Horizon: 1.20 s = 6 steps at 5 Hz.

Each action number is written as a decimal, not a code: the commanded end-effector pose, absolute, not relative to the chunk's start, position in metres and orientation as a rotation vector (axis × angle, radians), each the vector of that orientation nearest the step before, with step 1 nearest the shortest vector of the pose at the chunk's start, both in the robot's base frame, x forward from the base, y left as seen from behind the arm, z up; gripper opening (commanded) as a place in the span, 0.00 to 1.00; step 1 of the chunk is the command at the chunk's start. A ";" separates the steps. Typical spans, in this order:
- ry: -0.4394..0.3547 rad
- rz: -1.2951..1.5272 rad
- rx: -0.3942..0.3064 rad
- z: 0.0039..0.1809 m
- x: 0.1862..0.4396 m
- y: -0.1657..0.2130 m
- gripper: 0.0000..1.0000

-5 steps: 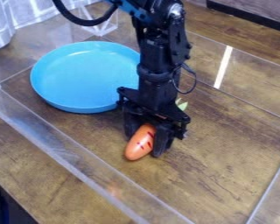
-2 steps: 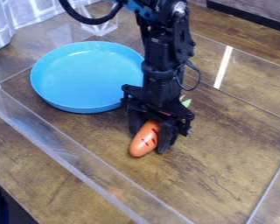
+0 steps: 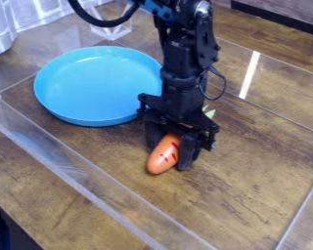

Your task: Put the carrot in the blue tray

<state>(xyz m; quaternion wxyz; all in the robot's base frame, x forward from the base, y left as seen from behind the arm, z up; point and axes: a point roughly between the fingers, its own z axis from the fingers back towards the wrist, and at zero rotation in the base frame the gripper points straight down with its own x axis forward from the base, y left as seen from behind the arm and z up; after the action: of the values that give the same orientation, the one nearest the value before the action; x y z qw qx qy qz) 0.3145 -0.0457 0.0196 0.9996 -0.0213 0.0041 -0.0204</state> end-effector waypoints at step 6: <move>0.036 -0.069 -0.037 0.030 0.309 -0.044 0.00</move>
<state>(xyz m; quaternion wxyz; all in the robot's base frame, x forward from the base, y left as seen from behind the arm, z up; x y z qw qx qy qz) 0.3073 -0.0447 0.0202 0.9987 -0.0186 0.0321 -0.0335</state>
